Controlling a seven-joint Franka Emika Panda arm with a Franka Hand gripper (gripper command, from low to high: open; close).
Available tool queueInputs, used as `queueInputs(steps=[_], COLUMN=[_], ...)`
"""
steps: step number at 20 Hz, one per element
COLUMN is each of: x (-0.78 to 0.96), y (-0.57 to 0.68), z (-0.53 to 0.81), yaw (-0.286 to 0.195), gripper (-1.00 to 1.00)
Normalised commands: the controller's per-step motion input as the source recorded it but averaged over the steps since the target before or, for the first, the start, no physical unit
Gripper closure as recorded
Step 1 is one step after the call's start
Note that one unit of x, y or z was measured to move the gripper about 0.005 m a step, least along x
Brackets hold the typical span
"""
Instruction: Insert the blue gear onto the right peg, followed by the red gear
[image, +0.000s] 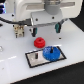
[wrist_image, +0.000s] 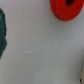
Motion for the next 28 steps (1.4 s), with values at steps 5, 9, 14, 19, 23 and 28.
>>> queueInputs(steps=[5,9,14,19,23,28], x=[-0.01,-0.07,-0.11,-0.13,-0.09,-0.01], y=[-0.39,-0.06,0.04,0.02,0.01,0.01], z=[-0.08,-0.20,-0.26,-0.30,-0.19,-0.03], yaw=[0.000,0.000,0.000,0.000,0.000,0.000], gripper=[-1.00,-1.00,-1.00,-1.00,-1.00,-1.00])
